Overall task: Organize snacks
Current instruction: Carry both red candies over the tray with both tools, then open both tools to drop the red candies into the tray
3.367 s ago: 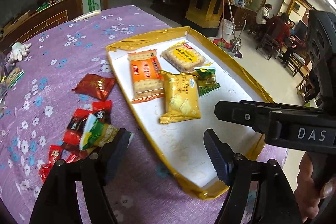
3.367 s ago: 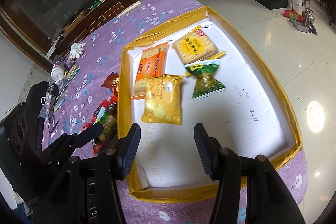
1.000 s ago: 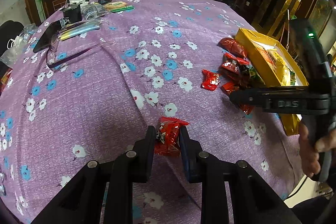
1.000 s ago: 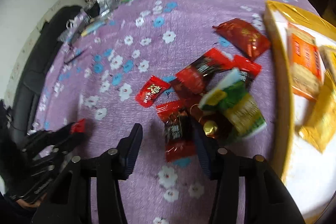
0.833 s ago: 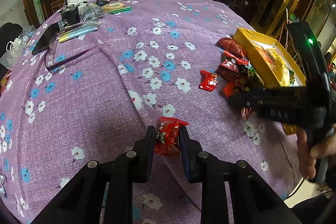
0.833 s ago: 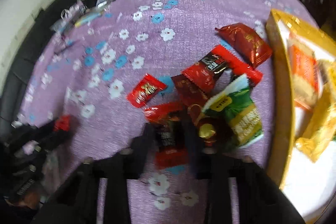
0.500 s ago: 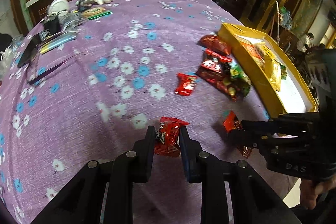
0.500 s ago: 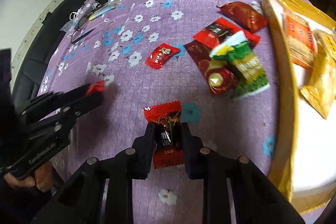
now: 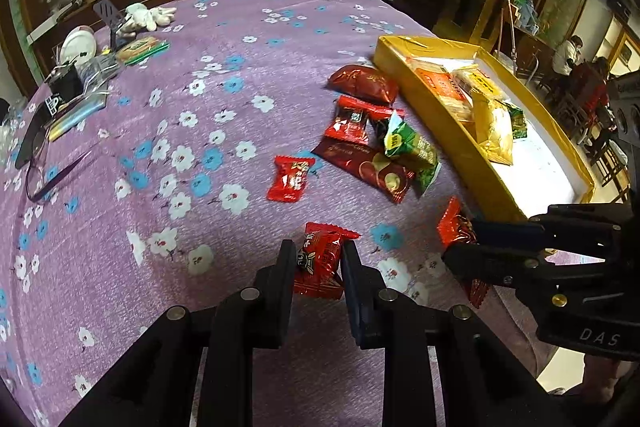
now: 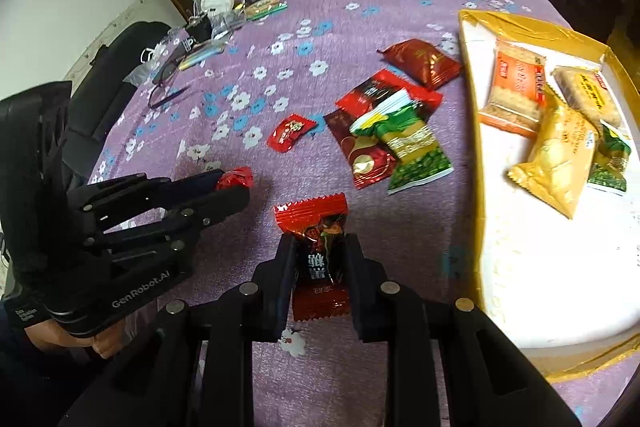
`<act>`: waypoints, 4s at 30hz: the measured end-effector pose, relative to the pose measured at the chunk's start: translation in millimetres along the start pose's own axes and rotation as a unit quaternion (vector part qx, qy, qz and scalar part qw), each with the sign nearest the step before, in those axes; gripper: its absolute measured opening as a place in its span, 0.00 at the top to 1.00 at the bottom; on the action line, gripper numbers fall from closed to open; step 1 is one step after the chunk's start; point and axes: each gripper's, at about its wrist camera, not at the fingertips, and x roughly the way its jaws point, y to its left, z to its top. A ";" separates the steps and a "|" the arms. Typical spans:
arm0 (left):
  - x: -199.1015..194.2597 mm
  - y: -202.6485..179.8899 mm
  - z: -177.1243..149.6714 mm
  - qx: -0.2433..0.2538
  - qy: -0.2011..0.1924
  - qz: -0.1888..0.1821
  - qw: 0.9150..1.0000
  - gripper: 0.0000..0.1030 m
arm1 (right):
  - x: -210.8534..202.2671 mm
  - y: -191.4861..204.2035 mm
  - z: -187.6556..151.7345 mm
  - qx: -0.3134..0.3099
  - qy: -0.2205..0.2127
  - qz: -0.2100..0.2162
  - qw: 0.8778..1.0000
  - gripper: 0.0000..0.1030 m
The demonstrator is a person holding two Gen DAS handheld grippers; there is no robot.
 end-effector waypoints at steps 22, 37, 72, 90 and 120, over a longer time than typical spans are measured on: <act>-2.0 -3.8 14.0 -0.010 -0.004 0.018 1.000 0.78 | -5.5 -9.6 3.3 -0.023 0.005 0.026 0.999 0.80; -11.0 22.2 -0.6 -0.038 -0.007 0.028 0.999 0.78 | 49.9 13.4 15.2 -0.153 0.089 -0.049 0.983 0.65; 6.4 -111.4 43.7 0.114 -0.012 -0.070 0.991 0.78 | -69.0 -112.0 -18.2 0.165 -0.070 0.003 0.984 0.76; 37.4 -191.2 25.2 0.206 0.024 -0.106 0.972 0.78 | -76.4 -156.4 -46.9 0.214 -0.061 -0.044 0.974 0.76; 42.8 -195.8 16.8 0.209 0.020 -0.096 0.973 0.60 | -67.4 -157.9 -48.1 0.199 -0.026 -0.058 0.978 0.74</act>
